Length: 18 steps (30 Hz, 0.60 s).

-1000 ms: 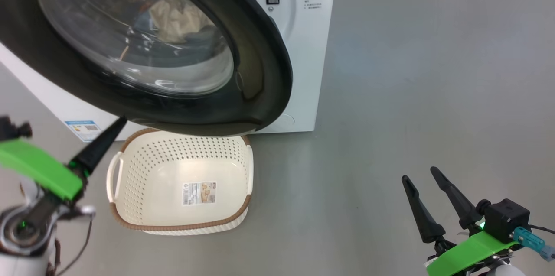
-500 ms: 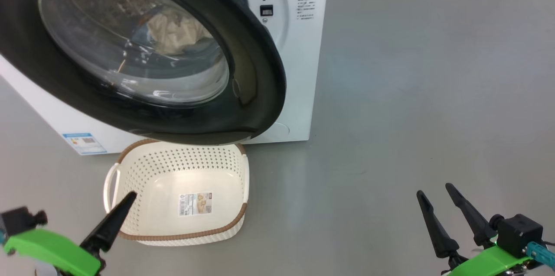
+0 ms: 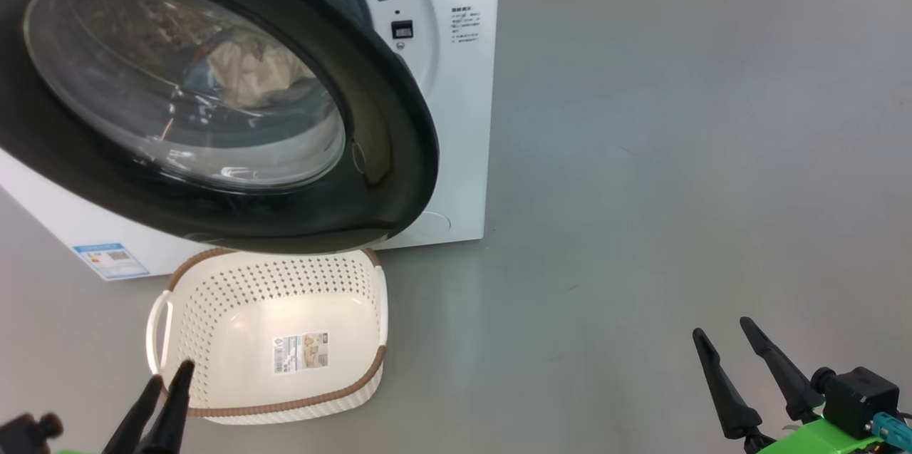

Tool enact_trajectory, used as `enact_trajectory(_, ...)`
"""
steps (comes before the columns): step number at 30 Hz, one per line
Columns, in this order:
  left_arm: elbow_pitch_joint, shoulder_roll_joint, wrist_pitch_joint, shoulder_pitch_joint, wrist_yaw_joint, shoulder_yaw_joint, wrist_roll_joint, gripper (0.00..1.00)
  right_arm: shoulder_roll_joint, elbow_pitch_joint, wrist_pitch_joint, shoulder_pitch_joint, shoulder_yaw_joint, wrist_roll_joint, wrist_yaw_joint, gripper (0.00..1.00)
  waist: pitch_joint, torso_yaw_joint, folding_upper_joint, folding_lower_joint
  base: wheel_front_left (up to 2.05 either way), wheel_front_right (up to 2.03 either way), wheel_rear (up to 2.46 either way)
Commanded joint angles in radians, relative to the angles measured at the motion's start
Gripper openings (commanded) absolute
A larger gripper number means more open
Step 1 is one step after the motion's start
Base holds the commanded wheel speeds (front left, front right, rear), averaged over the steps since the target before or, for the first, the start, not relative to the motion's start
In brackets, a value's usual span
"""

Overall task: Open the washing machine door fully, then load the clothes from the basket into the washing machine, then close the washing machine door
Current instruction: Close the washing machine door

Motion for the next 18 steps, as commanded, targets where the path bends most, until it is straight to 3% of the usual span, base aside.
enact_trajectory(1,0.015,0.043,-0.048,-0.009,-0.004,0.018,0.035,1.0,-0.021,-0.023,-0.005,0.009,0.014,0.004,0.002,1.0,-0.003,-0.006,0.0,0.0,0.0,0.0,0.0)
enact_trajectory(9,0.127,0.016,-0.155,-0.019,-0.004,-0.01,0.145,1.0,-0.025,-0.023,-0.005,0.016,0.003,0.005,0.002,1.0,-0.01,-0.016,0.0,0.0,0.0,0.0,0.0)
enact_trajectory(18,0.125,-0.111,-0.158,0.028,-0.004,0.161,0.413,1.0,-0.027,-0.019,-0.005,0.03,-0.005,0.005,0.002,1.0,-0.026,-0.017,0.0,0.0,0.0,0.0,0.0)
